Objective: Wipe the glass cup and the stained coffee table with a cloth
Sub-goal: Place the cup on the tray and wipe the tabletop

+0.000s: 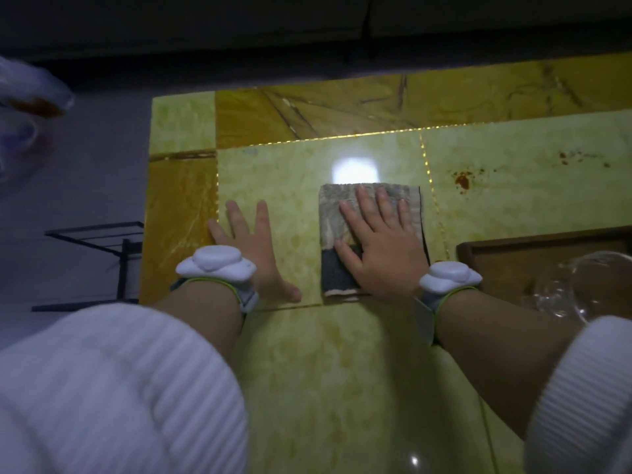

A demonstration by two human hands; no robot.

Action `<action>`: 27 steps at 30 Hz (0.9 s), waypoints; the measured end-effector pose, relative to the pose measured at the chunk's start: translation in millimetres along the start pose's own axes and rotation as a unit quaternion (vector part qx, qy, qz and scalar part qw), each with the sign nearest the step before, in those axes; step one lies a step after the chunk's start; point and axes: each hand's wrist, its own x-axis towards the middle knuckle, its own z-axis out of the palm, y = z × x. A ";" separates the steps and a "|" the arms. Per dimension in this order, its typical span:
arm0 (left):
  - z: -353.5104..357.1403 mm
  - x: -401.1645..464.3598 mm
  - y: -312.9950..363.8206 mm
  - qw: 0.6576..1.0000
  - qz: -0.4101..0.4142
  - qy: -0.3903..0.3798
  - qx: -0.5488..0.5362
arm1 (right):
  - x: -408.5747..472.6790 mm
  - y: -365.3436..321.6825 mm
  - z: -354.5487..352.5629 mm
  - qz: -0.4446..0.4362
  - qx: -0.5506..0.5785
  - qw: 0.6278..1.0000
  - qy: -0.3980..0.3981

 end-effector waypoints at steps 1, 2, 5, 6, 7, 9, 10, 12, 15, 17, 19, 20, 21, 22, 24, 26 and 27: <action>-1.3 1.7 -0.9 1.000 -0.009 -0.004 -0.008 | 4.0 1.0 -1.8 -0.006 -0.005 1.000 -0.002; 0.2 -0.3 -0.6 1.000 -0.011 -0.008 -0.011 | 4.2 3.9 -2.5 -0.010 -0.009 1.000 -0.003; 0.3 -0.6 -3.8 1.000 -0.001 -0.016 -0.013 | 24.9 11.9 -8.5 -0.017 -0.011 1.000 -0.012; -0.3 -0.5 -4.6 1.000 0.002 -0.017 -0.012 | 34.0 12.6 -10.1 -0.008 -0.011 1.000 -0.014; -0.6 -0.7 -4.5 1.000 0.005 -0.019 -0.013 | 42.1 11.5 -10.8 0.008 -0.012 1.000 -0.013; -1.6 -1.0 -3.7 0.999 0.007 -0.031 -0.022 | 54.1 0.5 -9.1 0.043 -0.019 0.999 -0.006; -1.9 -1.7 -2.8 0.999 0.004 -0.035 -0.024 | 55.0 -7.0 -7.2 0.054 -0.021 0.998 0.001; -2.9 -2.5 -2.3 0.999 0.001 -0.042 -0.023 | 45.0 -22.8 -1.3 0.035 -0.023 0.999 0.016; -5.2 -2.1 -2.9 0.998 -0.001 -0.051 -0.035 | 27.5 -25.9 1.2 -0.039 -0.032 0.999 0.010; -5.7 -2.0 -2.9 0.998 0.003 -0.055 -0.040 | 25.4 -12.7 -1.0 -0.081 -0.031 0.996 -0.006; -6.9 -1.9 -4.2 0.998 0.005 -0.056 -0.042 | 31.3 2.5 -5.5 -0.122 -0.029 0.992 -0.021; -7.0 -1.6 -5.1 0.998 0.004 -0.056 -0.043 | 36.5 9.0 -8.2 -0.132 -0.032 0.990 -0.026; -6.5 -1.8 -5.4 0.998 0.003 -0.056 -0.043 | 44.1 14.5 -10.6 -0.130 -0.034 0.990 -0.028; -5.7 -2.7 -3.5 0.997 0.004 -0.057 -0.042 | 52.5 21.0 -13.1 -0.112 -0.034 0.993 -0.024; -3.2 -1.5 -4.1 0.997 0.004 -0.058 -0.041 | 80.3 23.0 -17.4 -0.045 -0.026 0.999 -0.007; -2.7 0.1 -4.8 0.997 0.003 -0.062 -0.038 | 105.1 10.1 -16.5 0.029 -0.019 0.999 0.007; -2.7 0.7 -4.0 0.997 0.004 -0.063 -0.039 | 110.1 0.0 -15.5 0.061 -0.018 0.998 0.015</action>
